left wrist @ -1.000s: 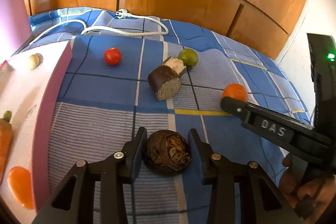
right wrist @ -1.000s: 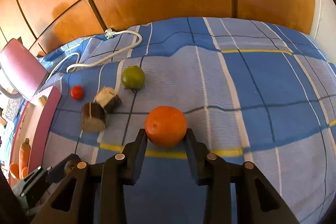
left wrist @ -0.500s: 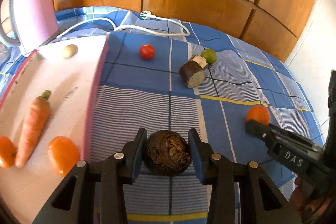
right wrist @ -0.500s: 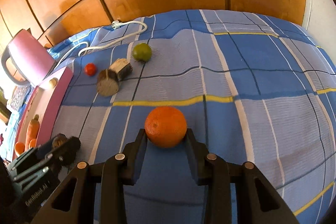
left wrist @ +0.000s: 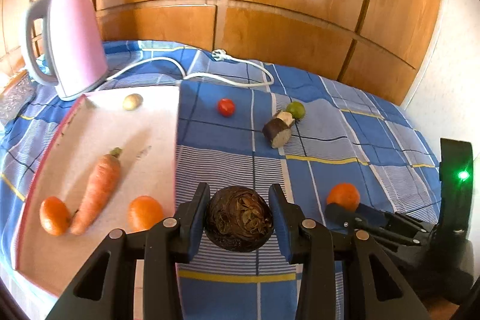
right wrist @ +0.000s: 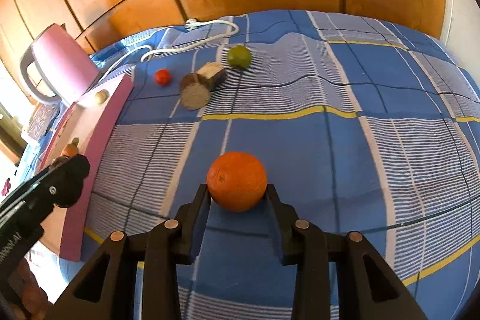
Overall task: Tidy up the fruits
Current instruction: 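Carry the dark fruit and orange over the tray and open both tools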
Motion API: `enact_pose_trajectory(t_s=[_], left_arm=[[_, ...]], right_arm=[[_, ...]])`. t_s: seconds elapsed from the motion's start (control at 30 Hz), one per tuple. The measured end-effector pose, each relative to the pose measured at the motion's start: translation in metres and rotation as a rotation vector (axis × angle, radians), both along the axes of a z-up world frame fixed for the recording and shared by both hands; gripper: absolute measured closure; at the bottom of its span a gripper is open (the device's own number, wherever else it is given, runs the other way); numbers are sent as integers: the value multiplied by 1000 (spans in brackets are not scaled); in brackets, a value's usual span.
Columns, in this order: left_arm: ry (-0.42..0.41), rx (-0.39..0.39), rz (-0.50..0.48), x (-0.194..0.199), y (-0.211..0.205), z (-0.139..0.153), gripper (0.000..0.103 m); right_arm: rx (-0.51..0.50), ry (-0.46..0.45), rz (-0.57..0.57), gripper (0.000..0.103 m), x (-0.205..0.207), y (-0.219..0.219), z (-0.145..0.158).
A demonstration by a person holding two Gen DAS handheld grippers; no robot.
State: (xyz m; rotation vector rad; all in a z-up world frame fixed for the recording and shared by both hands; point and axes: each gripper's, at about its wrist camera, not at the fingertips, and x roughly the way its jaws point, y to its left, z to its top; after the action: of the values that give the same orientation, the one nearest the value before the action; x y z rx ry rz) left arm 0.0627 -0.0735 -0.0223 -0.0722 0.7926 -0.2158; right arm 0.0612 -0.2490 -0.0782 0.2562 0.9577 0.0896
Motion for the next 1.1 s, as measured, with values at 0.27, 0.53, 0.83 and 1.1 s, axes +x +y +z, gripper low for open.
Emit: enact_pose_trajectory(t_s=[0.27, 0.53, 0.83, 1.1], left_arm=[[-9, -13, 36, -13, 22, 6, 62], [-15, -21, 83, -19, 45, 7, 62], [-21, -45, 210, -17, 99, 10, 62], [-21, -41, 314, -9, 146, 9, 62]], right_arm=[[8, -6, 42, 67, -7, 20, 4], [17, -35, 117, 67, -8, 44, 18], [41, -52, 230, 67, -3, 85, 33], [50, -62, 346, 67, 1, 128, 43]])
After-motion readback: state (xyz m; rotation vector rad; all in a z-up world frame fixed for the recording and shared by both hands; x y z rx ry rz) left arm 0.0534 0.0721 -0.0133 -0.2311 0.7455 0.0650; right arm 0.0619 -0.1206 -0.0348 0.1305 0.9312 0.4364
